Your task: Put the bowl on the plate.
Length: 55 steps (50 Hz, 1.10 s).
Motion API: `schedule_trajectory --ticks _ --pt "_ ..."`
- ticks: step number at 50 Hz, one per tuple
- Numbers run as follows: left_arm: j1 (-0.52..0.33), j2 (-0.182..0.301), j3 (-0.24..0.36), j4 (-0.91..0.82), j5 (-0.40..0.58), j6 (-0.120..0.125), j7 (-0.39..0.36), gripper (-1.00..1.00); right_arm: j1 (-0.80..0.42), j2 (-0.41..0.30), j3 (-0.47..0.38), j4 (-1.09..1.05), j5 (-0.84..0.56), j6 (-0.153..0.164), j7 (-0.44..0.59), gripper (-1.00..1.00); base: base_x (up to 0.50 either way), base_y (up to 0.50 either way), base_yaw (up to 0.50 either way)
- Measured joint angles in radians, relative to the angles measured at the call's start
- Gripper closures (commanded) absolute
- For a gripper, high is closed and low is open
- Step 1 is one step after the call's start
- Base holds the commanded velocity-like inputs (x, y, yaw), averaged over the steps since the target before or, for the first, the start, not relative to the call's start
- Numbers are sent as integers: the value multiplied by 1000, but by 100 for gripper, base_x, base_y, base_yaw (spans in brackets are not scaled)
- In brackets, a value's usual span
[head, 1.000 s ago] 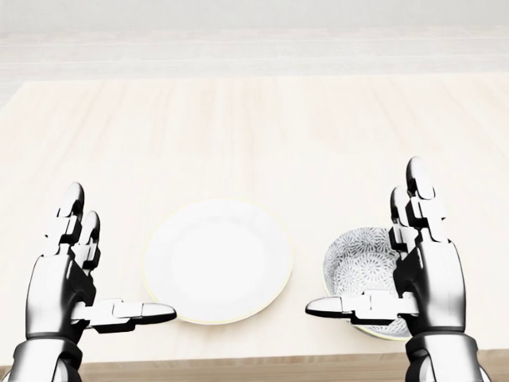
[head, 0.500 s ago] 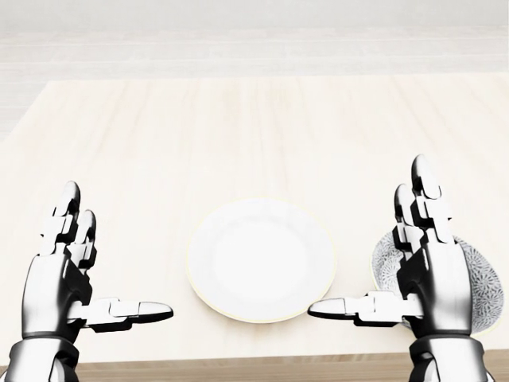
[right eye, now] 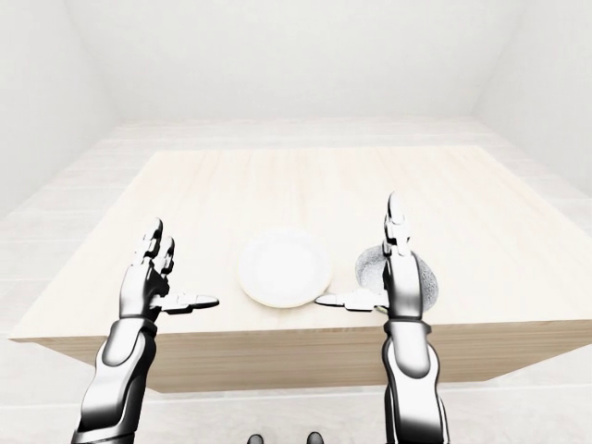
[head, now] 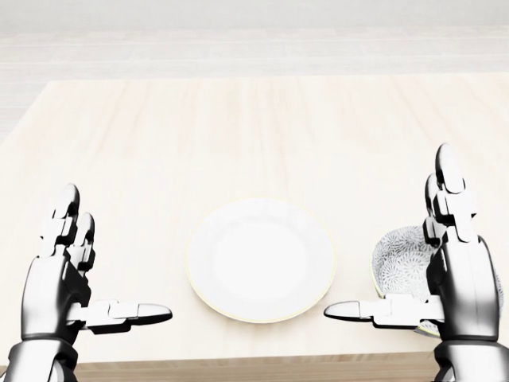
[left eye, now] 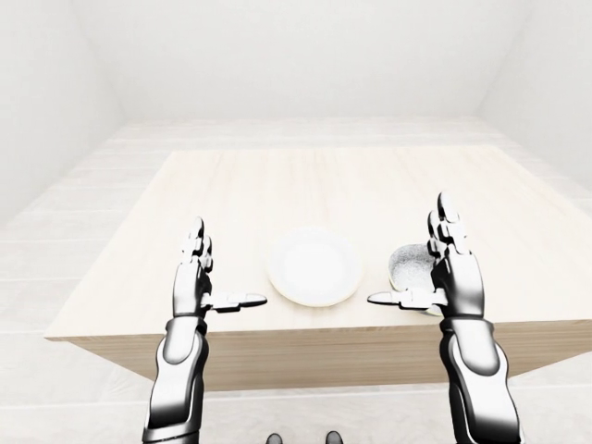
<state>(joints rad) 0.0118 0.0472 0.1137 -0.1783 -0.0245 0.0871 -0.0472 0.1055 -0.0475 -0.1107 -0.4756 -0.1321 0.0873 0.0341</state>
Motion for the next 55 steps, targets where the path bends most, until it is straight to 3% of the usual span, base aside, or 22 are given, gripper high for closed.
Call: schedule_trajectory --ticks 16,55 --pt "5 0 3 0 5 0 -6 -100 -2 -18 -64 -90 -183 0 32 -100 0 0 0" --pt "4 2 7 1 9 -7 -13 -100 -19 -42 -94 -118 -594 0 147 -100 0 0 0"
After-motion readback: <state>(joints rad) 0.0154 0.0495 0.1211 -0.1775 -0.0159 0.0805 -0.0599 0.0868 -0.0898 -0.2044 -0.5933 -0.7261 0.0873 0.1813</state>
